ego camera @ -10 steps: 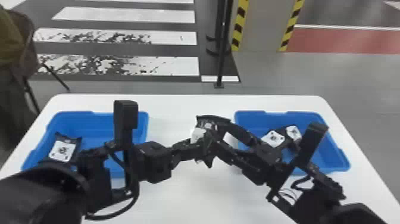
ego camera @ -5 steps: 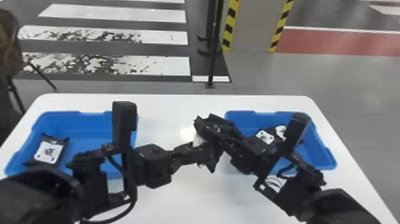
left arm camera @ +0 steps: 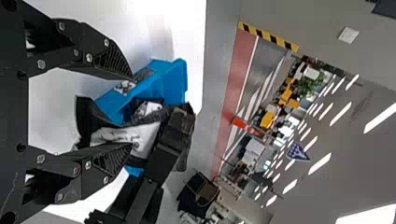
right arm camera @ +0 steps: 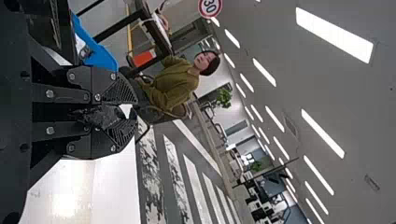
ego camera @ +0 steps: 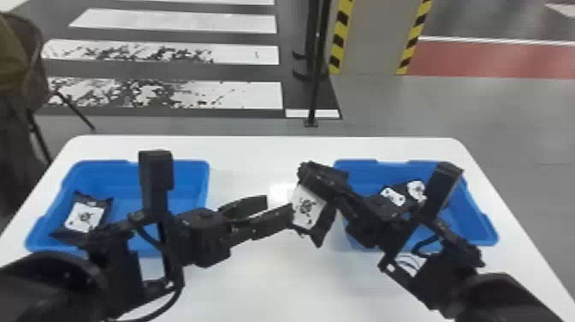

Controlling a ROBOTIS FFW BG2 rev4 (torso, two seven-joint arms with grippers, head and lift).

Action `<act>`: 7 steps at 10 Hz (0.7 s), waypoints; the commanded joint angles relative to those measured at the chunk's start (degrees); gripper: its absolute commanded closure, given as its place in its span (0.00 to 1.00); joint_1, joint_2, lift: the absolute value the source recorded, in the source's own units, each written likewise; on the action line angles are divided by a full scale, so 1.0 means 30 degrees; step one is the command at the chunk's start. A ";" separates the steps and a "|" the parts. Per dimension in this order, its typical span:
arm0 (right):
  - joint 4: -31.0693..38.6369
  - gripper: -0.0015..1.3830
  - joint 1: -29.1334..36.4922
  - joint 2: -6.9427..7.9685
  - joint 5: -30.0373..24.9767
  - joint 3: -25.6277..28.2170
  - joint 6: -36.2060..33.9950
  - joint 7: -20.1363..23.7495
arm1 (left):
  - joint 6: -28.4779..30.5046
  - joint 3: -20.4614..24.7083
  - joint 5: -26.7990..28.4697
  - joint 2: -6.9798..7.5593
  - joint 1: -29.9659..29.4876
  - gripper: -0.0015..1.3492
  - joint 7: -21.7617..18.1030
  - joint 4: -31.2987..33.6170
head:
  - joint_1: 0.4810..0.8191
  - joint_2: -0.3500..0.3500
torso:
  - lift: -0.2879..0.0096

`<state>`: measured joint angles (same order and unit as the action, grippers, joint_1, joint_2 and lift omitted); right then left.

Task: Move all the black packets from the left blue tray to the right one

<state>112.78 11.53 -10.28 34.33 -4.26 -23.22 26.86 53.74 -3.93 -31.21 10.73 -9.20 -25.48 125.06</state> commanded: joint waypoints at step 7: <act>-0.6869 0.48 -0.4455 -0.0235 -0.5768 0.4047 0.1321 -0.1396 | 0.0836 0.7327 0.2480 -0.0909 -0.2557 0.15 0.0378 0.2119 | 0.63 0.43 | 0.50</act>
<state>94.05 -0.69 -10.93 18.70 7.43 -19.31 22.61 56.03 16.87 -24.47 7.95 -17.07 -24.33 131.40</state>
